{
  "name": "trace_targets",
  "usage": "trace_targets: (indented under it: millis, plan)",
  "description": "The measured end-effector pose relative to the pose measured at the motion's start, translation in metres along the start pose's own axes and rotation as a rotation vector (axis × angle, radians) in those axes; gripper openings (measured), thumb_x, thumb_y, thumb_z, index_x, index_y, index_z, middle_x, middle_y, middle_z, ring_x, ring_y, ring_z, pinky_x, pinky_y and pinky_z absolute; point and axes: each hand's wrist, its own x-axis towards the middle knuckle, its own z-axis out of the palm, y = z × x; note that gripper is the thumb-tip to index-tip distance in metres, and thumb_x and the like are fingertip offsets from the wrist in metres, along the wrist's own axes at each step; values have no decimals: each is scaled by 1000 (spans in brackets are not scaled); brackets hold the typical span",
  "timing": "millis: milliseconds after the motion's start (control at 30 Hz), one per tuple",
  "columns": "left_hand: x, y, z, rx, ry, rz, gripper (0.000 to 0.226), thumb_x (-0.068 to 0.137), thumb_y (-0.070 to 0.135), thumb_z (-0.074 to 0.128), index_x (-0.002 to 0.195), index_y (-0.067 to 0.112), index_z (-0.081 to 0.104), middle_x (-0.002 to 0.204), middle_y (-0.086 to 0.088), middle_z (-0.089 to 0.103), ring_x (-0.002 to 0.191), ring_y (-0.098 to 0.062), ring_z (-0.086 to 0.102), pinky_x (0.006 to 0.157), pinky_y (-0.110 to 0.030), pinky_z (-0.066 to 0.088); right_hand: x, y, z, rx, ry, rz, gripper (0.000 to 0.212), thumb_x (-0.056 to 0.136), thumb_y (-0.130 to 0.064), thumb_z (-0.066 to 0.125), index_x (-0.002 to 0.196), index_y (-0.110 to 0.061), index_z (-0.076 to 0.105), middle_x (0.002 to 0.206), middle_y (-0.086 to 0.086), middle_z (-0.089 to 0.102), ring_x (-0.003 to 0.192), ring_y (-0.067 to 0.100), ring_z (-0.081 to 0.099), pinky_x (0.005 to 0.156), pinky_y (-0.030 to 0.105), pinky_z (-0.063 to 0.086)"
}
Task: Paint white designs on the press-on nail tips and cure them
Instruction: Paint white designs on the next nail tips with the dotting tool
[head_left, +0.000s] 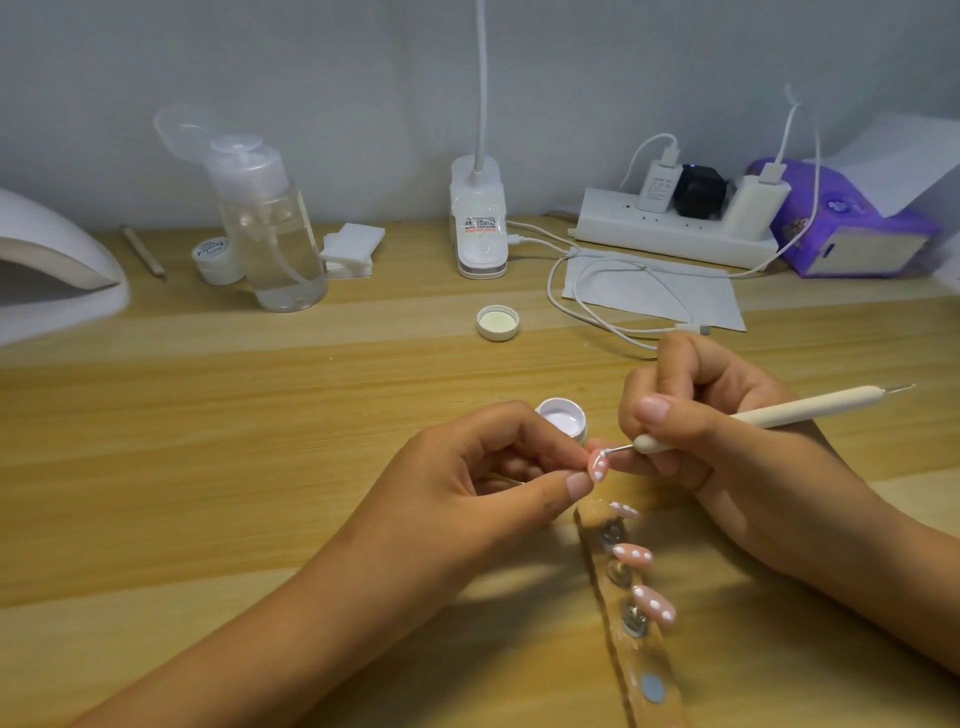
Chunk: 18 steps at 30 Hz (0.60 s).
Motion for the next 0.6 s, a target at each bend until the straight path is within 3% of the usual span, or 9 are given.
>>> trace_targets:
  millis: [367, 600]
  plan:
    - [0, 1, 1, 2, -7, 10, 9, 77, 21, 72, 80, 30, 73, 76, 14, 69, 70, -1, 57, 68, -14, 47, 1, 0, 1, 8, 10, 5, 18, 70, -16, 68, 59, -21, 54, 59, -2, 53, 52, 5, 51, 58, 21, 54]
    - [-1, 0, 0, 12, -3, 2, 5, 77, 24, 73, 81, 27, 74, 81, 4, 71, 73, -5, 58, 70, -19, 48, 0, -1, 0, -15, -9, 2, 18, 70, -17, 68, 59, -22, 54, 58, -2, 53, 52, 5, 49, 57, 18, 49]
